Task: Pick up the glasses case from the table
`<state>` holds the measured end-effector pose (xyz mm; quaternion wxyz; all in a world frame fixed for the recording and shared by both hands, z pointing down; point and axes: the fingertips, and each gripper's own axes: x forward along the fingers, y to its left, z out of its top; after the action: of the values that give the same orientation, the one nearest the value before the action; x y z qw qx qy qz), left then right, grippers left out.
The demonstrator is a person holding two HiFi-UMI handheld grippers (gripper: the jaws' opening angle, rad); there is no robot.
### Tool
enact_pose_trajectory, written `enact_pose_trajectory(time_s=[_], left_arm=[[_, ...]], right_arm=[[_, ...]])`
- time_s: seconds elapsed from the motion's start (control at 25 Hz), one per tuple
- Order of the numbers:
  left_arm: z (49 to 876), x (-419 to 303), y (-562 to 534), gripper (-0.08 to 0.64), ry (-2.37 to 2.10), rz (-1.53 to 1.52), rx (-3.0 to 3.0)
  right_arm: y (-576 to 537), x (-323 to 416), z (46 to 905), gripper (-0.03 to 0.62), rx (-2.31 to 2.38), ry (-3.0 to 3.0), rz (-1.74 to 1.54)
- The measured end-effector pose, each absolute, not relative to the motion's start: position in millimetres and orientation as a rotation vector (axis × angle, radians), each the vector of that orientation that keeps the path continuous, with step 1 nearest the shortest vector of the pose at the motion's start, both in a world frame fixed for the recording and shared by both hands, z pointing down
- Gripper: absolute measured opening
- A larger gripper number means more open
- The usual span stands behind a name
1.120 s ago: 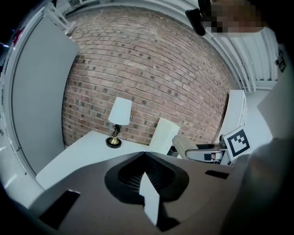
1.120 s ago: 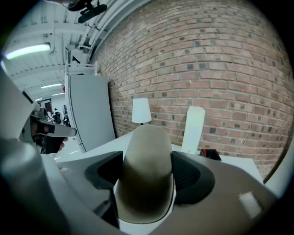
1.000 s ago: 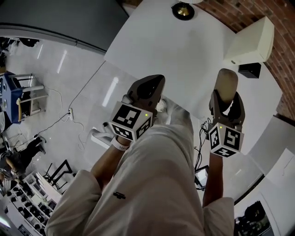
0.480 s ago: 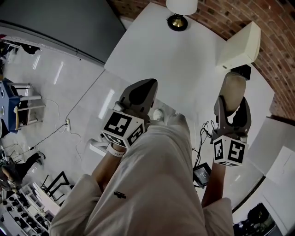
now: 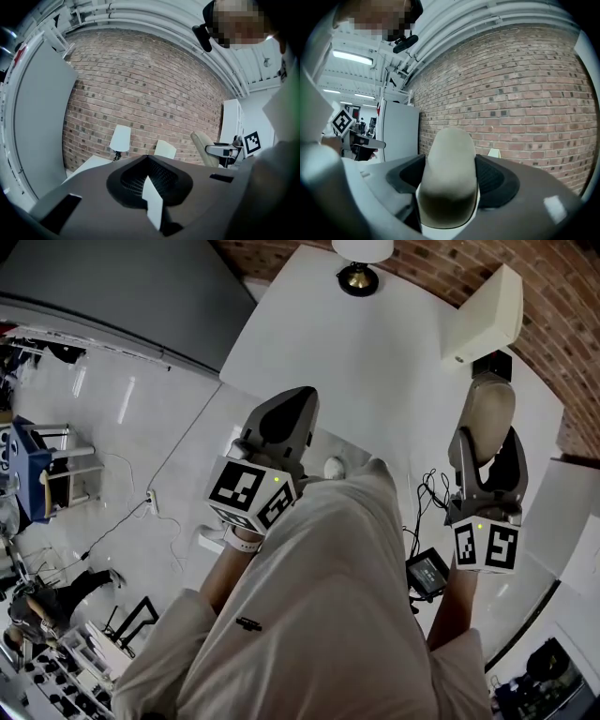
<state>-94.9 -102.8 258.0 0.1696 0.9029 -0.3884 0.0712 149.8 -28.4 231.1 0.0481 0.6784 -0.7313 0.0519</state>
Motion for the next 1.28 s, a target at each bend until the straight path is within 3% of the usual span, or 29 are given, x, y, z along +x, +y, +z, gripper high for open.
enact_pose_trajectory(time_s=[1.28], left_arm=[[257.7, -90.7, -65.8, 0.006, -1.004, 0.202, 2.581]], right_arm=[[-10.2, 104.9, 229.9, 0.35, 1.992, -2.313, 0.204]])
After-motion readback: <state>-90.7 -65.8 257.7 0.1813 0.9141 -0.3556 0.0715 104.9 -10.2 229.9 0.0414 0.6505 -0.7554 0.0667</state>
